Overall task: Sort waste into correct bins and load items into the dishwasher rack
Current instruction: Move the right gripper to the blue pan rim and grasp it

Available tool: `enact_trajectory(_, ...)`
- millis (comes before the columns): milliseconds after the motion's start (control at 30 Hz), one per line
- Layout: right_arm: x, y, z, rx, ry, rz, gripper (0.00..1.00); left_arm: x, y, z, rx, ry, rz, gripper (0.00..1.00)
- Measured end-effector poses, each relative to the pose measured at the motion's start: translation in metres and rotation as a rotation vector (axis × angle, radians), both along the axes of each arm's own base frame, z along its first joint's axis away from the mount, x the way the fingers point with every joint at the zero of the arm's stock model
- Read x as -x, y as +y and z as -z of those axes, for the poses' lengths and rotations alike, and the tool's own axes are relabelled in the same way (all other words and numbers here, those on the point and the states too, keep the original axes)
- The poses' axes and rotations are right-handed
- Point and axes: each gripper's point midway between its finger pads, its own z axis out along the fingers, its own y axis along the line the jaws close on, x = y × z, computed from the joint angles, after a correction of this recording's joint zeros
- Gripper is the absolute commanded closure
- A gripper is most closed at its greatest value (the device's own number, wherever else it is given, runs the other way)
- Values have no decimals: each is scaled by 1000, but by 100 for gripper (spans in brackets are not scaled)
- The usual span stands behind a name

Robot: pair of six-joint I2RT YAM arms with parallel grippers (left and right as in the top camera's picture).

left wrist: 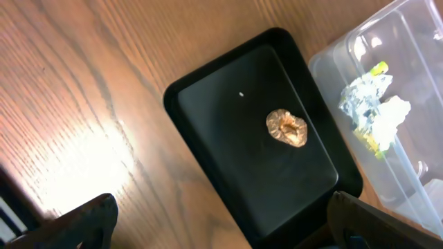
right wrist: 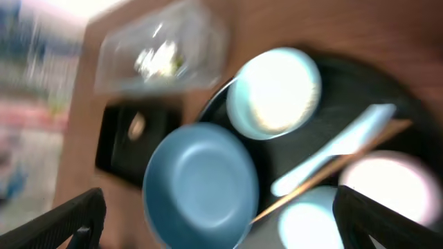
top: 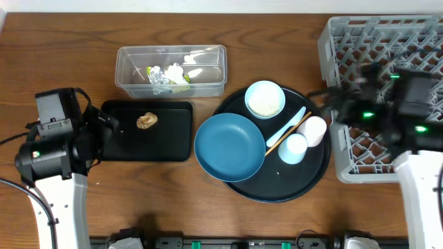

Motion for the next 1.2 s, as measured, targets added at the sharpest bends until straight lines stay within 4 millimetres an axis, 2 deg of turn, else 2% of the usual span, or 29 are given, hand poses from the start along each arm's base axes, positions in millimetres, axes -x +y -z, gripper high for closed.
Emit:
enact_trajectory(200,42,89,13,131,-36,-319,1,2,4,0,-21,8,-15,2)
enact_trajectory(300,61,119,27,187,-44,-455,1,2,9,-1,-40,9,-27,2)
enact_trajectory(367,70,137,41,231,-43,-532,5,4,11,-1,-48,15,-34,2)
enact_trajectory(533,75,160,83,368,-27,-643,2,7,11,1,-51,31,-37,2)
enact_trajectory(700,80,187,134,459,2,-758,13,8,11,1,-52,32,-37,2)
enact_trajectory(833,87,196,163,502,41,-810,16,8,11,1,-52,32,-37,2)
enact_trajectory(967,97,202,177,532,56,-856,17,7,11,1,-52,31,-37,2)
enact_trajectory(1200,110,210,177,543,45,-905,16,6,12,3,-50,41,-37,2)
